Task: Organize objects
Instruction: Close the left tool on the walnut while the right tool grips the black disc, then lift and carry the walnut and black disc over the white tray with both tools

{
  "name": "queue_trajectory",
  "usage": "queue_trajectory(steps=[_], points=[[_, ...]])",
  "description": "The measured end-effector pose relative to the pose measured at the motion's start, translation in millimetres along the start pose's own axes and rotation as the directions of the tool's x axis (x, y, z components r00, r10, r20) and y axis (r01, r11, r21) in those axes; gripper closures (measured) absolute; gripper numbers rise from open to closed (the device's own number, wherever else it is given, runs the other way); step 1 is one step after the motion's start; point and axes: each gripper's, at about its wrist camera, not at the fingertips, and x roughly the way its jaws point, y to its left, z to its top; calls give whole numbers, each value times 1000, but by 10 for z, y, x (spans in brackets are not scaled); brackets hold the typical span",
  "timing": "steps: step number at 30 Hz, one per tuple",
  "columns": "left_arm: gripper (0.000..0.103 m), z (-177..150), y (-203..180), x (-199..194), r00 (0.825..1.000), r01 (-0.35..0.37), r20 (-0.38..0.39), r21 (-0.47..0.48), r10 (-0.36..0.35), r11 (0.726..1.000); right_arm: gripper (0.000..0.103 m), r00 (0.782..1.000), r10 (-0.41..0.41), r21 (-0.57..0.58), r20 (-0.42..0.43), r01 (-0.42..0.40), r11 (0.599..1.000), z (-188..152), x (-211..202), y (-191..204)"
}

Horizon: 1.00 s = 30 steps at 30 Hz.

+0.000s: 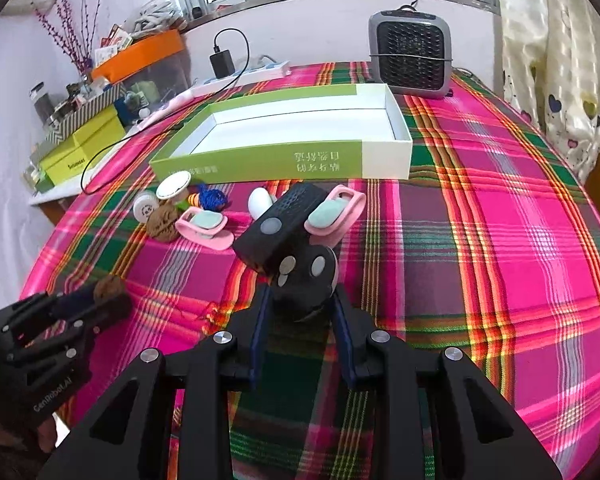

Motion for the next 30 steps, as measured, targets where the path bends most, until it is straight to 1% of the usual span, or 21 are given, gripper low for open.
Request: queue_trajectory(steps=[4, 7, 13, 15, 22, 30], points=[[76, 28, -4, 32, 1000, 1, -4, 0, -1, 1000, 72, 1000, -4, 12, -5, 4, 1000, 32, 37, -11], [76, 42, -1, 43, 1000, 1, -6, -1, -1, 1000, 72, 1000, -25, 4, 3, 25, 1000, 40, 38, -5], [76, 83, -2, 76, 1000, 6, -12, 3, -6, 1000, 72, 1000, -19, -1, 12, 19, 1000, 41, 26, -17], [76, 93, -12, 78, 1000, 6, -9, 7, -5, 1000, 74, 1000, -18, -6, 15, 18, 1000, 34, 23, -7], [76, 187, -32, 57, 1000, 13, -2, 12, -13, 1000, 75, 1000, -15, -13, 17, 15, 1000, 48, 6, 2], [76, 338, -51, 17, 999, 39, 17, 18, -40, 999, 75, 999, -11, -20, 41, 12, 1000, 125, -89, 27]])
